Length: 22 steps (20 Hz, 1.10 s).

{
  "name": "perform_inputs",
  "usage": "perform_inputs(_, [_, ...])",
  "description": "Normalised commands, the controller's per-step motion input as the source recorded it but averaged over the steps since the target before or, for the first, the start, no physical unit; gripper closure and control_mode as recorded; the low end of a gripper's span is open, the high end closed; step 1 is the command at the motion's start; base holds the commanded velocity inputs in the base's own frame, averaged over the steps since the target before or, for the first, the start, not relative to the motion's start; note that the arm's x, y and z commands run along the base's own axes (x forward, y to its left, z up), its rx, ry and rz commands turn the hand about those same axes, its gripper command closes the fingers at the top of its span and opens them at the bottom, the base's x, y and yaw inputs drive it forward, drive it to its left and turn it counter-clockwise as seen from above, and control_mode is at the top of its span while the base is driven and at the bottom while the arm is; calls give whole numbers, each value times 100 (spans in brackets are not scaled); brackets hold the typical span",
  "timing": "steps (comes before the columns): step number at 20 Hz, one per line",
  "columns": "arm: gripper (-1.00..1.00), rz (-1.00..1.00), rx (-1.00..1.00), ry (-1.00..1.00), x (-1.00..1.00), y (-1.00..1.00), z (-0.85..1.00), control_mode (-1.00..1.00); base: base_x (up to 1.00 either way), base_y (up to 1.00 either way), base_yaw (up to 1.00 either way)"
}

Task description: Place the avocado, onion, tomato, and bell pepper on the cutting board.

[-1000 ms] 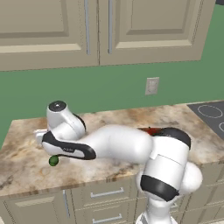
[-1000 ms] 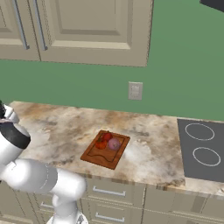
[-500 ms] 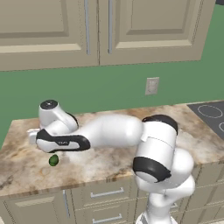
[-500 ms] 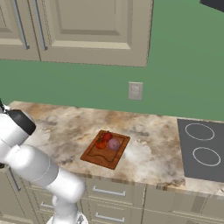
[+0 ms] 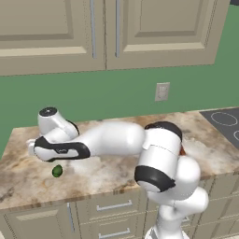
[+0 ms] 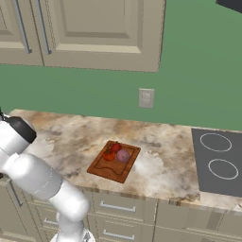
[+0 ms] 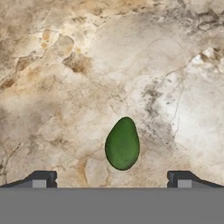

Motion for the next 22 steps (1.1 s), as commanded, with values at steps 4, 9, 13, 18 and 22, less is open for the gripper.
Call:
perform_inputs(4, [-100,0,0,3,0,0,-18,-100,0,0,0])
perform_inputs(9, [-100,0,0,1,0,0,-17,-100,0,0,0])
perform_inputs(13, [-100,0,0,0,0,0,-14,-100,0,0,0])
perform_inputs(18, [-100,0,0,0,-1,-4,-17,-100,0,0,0])
perform_inputs(22, [-100,0,1,0,0,-19,-15,-100,0,0,0])
